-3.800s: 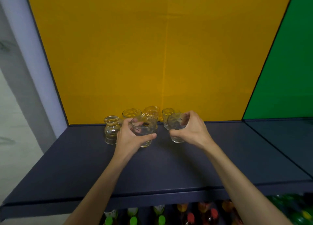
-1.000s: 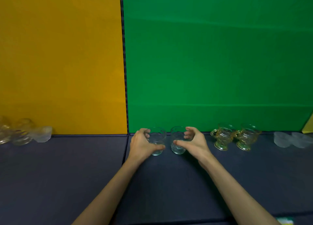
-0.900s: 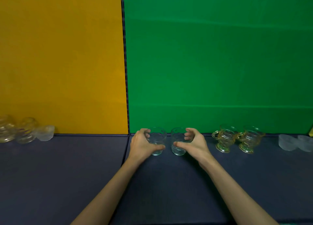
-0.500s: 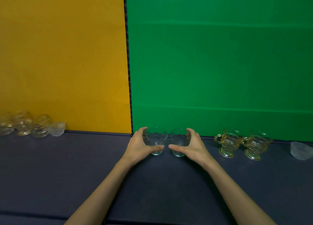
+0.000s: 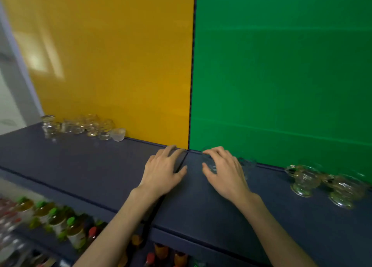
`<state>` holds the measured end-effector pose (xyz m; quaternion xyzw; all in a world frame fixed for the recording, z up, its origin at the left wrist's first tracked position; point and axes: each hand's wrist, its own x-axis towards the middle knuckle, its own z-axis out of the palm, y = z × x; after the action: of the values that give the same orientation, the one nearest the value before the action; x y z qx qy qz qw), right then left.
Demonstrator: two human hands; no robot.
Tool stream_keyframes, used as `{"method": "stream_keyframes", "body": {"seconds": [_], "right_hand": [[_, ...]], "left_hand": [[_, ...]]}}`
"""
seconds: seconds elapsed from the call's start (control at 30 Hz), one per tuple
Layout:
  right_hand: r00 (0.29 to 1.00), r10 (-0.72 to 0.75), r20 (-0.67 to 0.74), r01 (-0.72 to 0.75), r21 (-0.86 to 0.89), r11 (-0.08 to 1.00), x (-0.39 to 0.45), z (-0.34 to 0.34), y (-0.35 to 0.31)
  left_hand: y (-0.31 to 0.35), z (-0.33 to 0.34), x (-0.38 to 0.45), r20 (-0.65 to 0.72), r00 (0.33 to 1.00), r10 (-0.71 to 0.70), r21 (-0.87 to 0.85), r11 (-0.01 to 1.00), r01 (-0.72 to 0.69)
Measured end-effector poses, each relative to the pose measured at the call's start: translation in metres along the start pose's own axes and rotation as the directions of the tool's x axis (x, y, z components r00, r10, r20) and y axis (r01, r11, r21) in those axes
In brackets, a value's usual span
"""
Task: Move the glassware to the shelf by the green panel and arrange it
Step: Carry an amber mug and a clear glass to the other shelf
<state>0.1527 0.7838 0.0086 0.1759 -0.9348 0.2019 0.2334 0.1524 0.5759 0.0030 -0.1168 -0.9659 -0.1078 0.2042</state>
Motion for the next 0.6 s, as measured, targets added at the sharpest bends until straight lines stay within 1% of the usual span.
{"method": "stream_keyframes", "body": {"seconds": [0.13, 0.3, 0.43, 0.6], "right_hand": [[0.994, -0.050, 0.096, 0.043, 0.068, 0.997, 0.005, 0.023, -0.036], [0.975, -0.127, 0.182, 0.114, 0.085, 0.990, 0.012, 0.056, -0.092], [0.963, -0.156, 0.218, 0.141, 0.082, 0.987, 0.019, 0.082, -0.138], [0.962, -0.137, 0.236, 0.124, 0.070, 0.990, 0.032, 0.117, -0.202]], "left_hand": [[-0.032, -0.020, -0.031, 0.042, 0.996, -0.081, 0.122, 0.990, 0.075], [-0.084, -0.045, -0.063, 0.074, 0.978, -0.194, 0.187, 0.966, 0.178], [-0.129, -0.063, -0.086, 0.096, 0.963, -0.253, 0.220, 0.949, 0.227], [-0.197, -0.086, -0.114, 0.091, 0.954, -0.286, 0.235, 0.937, 0.258]]}}
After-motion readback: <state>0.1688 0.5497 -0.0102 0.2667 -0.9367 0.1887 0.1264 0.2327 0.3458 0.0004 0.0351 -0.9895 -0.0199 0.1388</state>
